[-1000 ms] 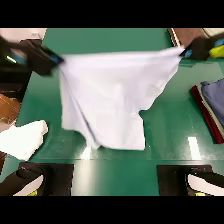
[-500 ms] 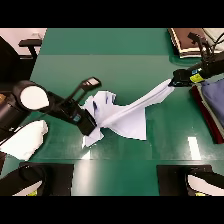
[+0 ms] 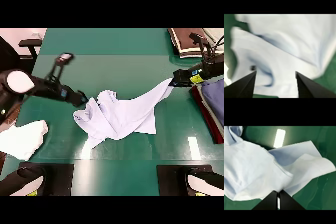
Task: Fold the shirts.
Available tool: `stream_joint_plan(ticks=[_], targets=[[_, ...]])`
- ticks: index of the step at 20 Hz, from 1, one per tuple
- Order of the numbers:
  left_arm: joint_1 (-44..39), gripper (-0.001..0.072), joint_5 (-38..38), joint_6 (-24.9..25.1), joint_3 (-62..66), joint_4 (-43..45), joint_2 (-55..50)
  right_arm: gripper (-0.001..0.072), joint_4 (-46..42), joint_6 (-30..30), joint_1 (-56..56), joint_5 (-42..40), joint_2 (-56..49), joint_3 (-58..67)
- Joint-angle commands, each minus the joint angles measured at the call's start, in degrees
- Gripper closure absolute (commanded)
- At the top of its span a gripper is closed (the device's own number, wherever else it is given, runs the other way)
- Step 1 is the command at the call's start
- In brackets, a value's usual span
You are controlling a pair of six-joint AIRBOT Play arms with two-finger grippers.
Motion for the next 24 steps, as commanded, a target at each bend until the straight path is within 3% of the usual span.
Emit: stream_joint_plan(ticks=[1,4,8,15,18,20,24], targets=[[9.1,0.0137,3.4,1.0,0.3,-3.5,-7.2,0.0698,0.1,0.0,0.1,-0.2,-0.1,0.0],[9.5,0.0137,6.3,6.1,0.3,-8.6,-17.4,0.0698,0.1,0.0,0.1,-0.3,-0.1,0.0],[9.5,0.0137,7.1,16.2,0.3,-21.5,-26.3,0.0698,0.1,0.0,0.1,-0.3,-0.1,0.0],[8.7,0.0140,4.2,19.1,0.3,-23.9,-28.0,0.0699,0.1,0.0,0.1,-0.5,-0.1,0.0],[8.7,0.0376,4.3,19.0,0.3,-24.0,-28.0,0.0698,0.1,0.0,0.1,-0.5,-0.1,0.0],[8.7,0.0683,4.1,19.1,1.0,-23.9,-27.8,0.0698,0.0,0.0,0.0,-0.5,0.0,0.0],[8.8,0.0685,-1.8,16.5,10.3,-21.4,-25.1,0.0698,-0.2,-0.1,0.0,-0.1,0.0,6.1]])
